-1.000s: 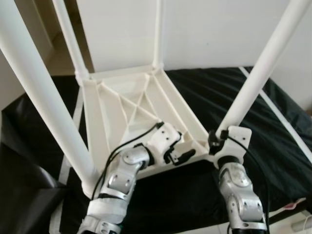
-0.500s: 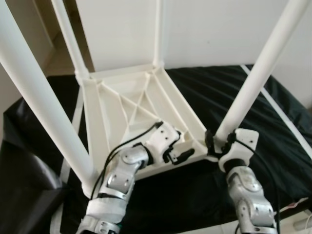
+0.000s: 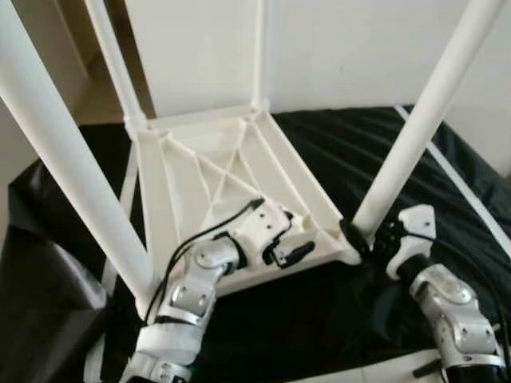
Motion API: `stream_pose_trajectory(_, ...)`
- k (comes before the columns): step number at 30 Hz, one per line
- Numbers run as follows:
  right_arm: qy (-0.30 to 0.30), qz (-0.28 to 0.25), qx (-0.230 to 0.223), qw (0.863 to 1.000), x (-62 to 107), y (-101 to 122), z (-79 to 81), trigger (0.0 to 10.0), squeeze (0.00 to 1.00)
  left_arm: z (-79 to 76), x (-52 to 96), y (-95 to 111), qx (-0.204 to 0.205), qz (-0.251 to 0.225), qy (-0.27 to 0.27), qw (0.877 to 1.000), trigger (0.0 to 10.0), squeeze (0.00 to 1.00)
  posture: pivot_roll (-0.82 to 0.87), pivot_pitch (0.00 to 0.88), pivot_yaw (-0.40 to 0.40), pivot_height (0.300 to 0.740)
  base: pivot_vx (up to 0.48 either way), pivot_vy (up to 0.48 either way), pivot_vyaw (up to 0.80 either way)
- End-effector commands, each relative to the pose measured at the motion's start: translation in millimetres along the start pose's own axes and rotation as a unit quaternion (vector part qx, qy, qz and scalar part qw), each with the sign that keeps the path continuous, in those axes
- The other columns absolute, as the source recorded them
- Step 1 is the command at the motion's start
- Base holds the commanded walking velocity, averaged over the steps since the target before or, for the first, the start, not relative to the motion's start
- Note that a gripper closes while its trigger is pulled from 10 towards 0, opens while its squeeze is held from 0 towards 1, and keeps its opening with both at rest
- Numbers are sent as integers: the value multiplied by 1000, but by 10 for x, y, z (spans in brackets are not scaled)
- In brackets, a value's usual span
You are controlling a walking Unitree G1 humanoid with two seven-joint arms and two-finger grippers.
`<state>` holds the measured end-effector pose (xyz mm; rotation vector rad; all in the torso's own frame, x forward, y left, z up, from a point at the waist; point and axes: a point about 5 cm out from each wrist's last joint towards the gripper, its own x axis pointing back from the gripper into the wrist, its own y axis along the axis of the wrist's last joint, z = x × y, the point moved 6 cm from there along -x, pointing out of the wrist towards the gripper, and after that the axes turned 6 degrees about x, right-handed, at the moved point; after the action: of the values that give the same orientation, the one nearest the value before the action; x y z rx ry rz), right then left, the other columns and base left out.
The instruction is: Building children table
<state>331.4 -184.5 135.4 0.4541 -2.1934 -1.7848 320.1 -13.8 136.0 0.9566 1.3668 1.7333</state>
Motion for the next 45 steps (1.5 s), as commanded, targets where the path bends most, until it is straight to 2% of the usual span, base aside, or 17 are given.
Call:
stream_pose_trajectory(1,62,9,16,998,-36,-4,64,10000,0,40,43,-4,0,-5,17,1000,10000,0,-59,0,-8,740,0,0,0)
stream_pose_trajectory(2,62,9,16,998,-36,-4,64,10000,0,40,43,-4,0,-5,17,1000,10000,0,-59,0,-8,740,0,0,0)
stream_pose_trajectory(7,142,30,49,988,-49,-72,260,10000,0,-43,126,-38,3,6,-25,1000,10000,0,-54,0,-13,740,0,0,0)
stream_pose_trajectory(8,186,41,58,980,-24,-130,389,10000,0,-111,162,-55,-1,12,-51,999,10000,0,-49,0,-16,740,0,0,0)
stream_pose_trajectory(12,216,36,50,975,-16,-122,486,10000,0,-194,194,-14,5,6,-71,997,10000,0,-38,0,-19,740,0,0,0)
stream_pose_trajectory(13,210,33,50,976,-20,-121,465,0,0,-213,202,-9,5,5,-74,997,10000,0,-33,0,-23,740,0,0,0)
stream_pose_trajectory(23,193,48,34,979,63,-214,360,0,0,-230,225,-8,10,4,-70,997,10000,0,-32,0,-18,740,0,0,0)
stream_pose_trajectory(24,182,50,32,982,67,-230,348,6118,0,-226,230,-13,10,5,-70,997,10000,0,-34,0,-16,740,0,0,0)
stream_pose_trajectory(26,171,50,30,983,68,-242,340,6118,0,-226,244,-14,11,8,-71,997,10000,0,-35,0,-14,740,0,0,0)
stream_pose_trajectory(27,157,46,19,986,58,-231,331,10000,0,-226,249,-17,11,9,-71,997,10000,0,-39,0,-9,740,0,0,0)
stream_pose_trajectory(31,113,35,-3,993,20,-200,299,10000,0,-224,246,-23,10,11,-70,997,10000,0,-42,0,-6,740,0,0,0)
stream_pose_trajectory(34,54,43,-16,997,-35,-208,256,10000,0,-202,220,-9,11,7,-61,998,10000,0,-47,0,-4,740,0,0,0)
stream_pose_trajectory(36,54,43,-16,997,-35,-208,256,10000,0,-202,220,-9,11,7,-61,998,10000,0,-47,0,-4,740,0,0,0)
stream_pose_trajectory(38,16,56,-17,998,-62,-236,267,10000,0,-168,202,9,11,0,-46,999,10000,0,-50,0,-3,740,0,0,0)
stream_pose_trajectory(41,-7,63,-15,998,-79,-248,308,10000,0,-134,184,20,18,-5,-32,999,10000,0,-49,0,-6,740,0,0,0)
stream_pose_trajectory(43,-80,82,-19,993,-97,-298,281,10000,0,-99,163,23,25,-9,-15,1000,10000,0,-52,0,-7,740,0,0,0)
stream_pose_trajectory(45,-102,91,-26,990,-94,-323,265,10000,0,-96,162,20,26,-9,-13,1000,10000,0,-53,0,-7,740,0,0,0)
